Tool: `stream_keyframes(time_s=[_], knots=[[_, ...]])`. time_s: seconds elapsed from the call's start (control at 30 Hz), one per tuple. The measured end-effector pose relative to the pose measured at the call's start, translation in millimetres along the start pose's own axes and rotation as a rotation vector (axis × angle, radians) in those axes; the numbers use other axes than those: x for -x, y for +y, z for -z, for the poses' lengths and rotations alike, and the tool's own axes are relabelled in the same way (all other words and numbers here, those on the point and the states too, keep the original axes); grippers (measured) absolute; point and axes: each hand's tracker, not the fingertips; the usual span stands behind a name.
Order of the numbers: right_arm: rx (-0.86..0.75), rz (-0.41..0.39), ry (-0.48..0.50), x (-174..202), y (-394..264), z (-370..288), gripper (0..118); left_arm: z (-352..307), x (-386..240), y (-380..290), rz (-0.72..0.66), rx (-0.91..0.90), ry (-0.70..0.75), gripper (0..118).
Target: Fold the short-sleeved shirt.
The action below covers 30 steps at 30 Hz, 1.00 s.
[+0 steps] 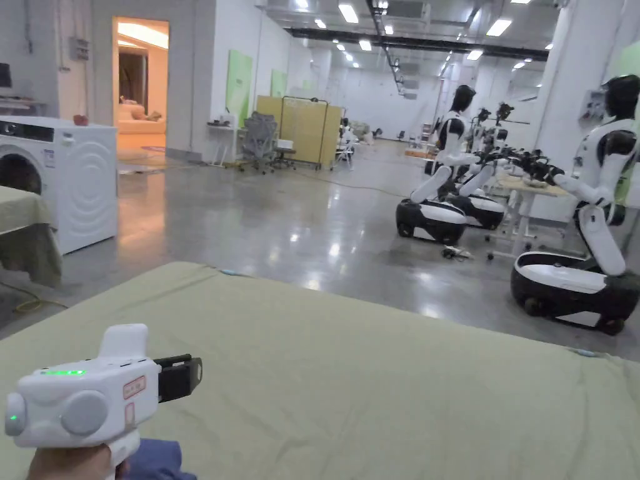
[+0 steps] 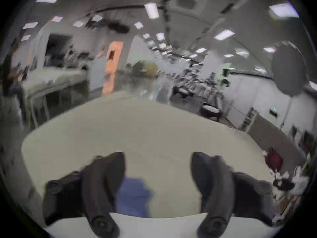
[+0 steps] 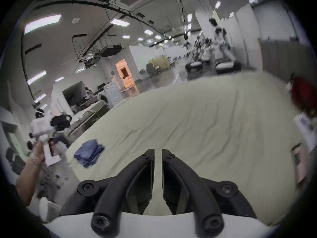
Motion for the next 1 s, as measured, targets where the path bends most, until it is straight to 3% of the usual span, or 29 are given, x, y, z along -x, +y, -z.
stream_keyframes(time_s=[0.03, 0.1, 0.2, 0.37, 0.53, 0.67, 0.8, 0.9, 1.0], knots=[[-0.028, -0.02, -0.03, -1.0, 13.5, -6.8, 14, -0.4, -33.2, 2.1, 0.04, -0.031, 0.001, 60], [-0.107, -0.074, -0.086, -2.6, 49.0, -23.2, 14, -4.4, -107.2, 4.0, 0.136, -0.091, -0.03, 24], [-0.21, -0.187, -0.2, 3.0, 91.7, -38.4, 14, -16.2, -196.0, 6.2, 0.237, -0.122, -0.107, 15], [-0.249, -0.213, -0.251, 5.5, 131.9, -43.5, 14, -35.4, -277.0, 11.8, 0.277, -0.166, -0.152, 15], [-0.29, -0.226, -0.255, 6.5, 125.3, -52.4, 14, -37.0, -287.7, 3.1, 0.354, -0.191, -0.081, 15], [-0.301, -0.186, -0.238, 5.5, 119.0, -51.0, 14, -40.7, -286.4, 1.7, 0.353, -0.184, -0.093, 15], [-0.311, -0.213, -0.246, 12.5, 117.7, -51.6, 16, -40.9, -277.4, 3.8, 0.33, -0.191, -0.09, 15], [-0.323, -0.213, -0.249, 13.8, 118.6, -53.1, 16, -41.0, -269.5, 4.8, 0.319, -0.192, -0.074, 24], [-0.33, -0.212, -0.25, 13.5, 118.8, -53.9, 22, -40.6, -262.8, 4.1, 0.312, -0.189, -0.067, 54]])
